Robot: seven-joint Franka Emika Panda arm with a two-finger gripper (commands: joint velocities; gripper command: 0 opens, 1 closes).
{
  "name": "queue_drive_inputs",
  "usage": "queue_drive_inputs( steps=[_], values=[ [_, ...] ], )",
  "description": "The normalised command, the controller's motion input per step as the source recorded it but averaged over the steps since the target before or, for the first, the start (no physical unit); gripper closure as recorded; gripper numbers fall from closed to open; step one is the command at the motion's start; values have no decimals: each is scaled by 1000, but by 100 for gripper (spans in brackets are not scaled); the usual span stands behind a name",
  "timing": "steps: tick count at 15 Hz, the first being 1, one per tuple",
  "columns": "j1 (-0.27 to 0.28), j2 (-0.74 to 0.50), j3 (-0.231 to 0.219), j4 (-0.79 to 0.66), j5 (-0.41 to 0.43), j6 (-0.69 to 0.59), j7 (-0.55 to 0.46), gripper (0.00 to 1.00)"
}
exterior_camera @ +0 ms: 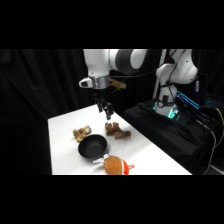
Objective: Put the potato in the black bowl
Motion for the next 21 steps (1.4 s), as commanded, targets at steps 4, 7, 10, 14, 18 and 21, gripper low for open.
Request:
queue_drive_inputs(
  steps=[4, 7, 10, 14, 18, 21],
  values=[
    [10, -52, 50, -48, 32, 24, 41, 0],
    [75, -88, 86, -116, 26, 150, 152, 0],
    [110, -59, 99, -133, 24, 266, 197, 0],
    [133, 155, 73, -44, -88, 437, 354, 0],
    [169, 400, -16, 148, -279, 427, 427, 0],
    [199, 514, -119, 334, -217, 270, 303, 0]
  ],
)
